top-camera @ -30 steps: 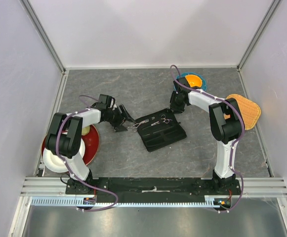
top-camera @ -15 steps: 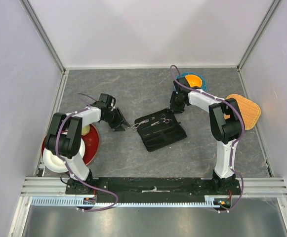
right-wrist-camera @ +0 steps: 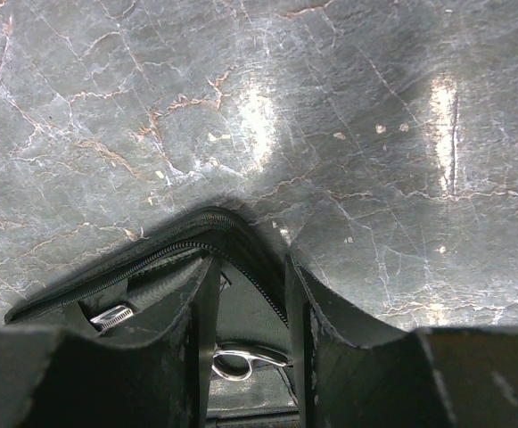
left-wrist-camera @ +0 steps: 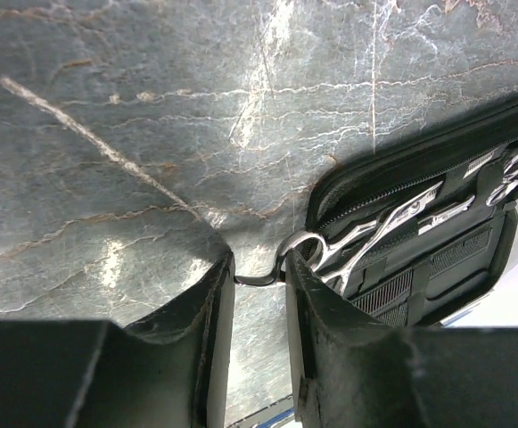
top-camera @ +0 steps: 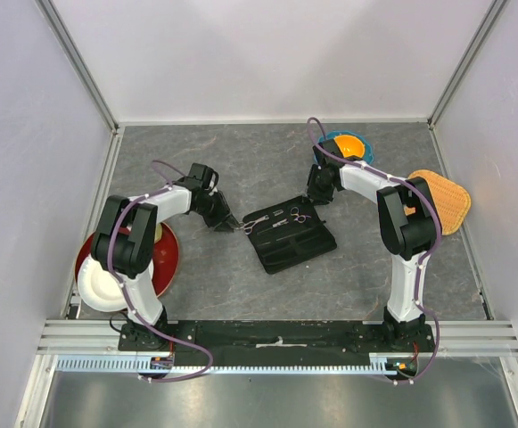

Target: Sort the hair-cutting tools

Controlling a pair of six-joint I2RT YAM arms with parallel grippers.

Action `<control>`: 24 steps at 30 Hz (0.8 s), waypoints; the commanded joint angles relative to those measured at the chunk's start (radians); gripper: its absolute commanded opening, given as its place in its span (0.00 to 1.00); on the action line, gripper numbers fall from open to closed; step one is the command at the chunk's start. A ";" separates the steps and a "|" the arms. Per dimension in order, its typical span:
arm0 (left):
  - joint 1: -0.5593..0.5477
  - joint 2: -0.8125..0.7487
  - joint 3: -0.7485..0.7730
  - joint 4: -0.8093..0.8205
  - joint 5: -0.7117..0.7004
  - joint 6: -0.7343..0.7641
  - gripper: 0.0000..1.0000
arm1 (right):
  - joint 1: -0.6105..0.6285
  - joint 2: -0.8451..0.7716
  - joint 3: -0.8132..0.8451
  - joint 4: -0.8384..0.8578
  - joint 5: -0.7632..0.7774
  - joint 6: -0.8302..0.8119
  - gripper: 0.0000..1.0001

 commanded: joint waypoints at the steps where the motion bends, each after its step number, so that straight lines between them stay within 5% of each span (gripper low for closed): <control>1: -0.015 0.043 0.038 -0.039 -0.065 0.053 0.32 | 0.018 0.069 -0.020 -0.038 -0.003 0.013 0.41; 11: -0.038 0.055 0.080 -0.040 -0.036 0.046 0.14 | 0.017 0.075 -0.017 -0.038 -0.008 0.015 0.37; 24: -0.067 0.106 0.147 -0.036 0.021 0.027 0.10 | 0.017 0.077 -0.019 -0.036 -0.020 0.016 0.36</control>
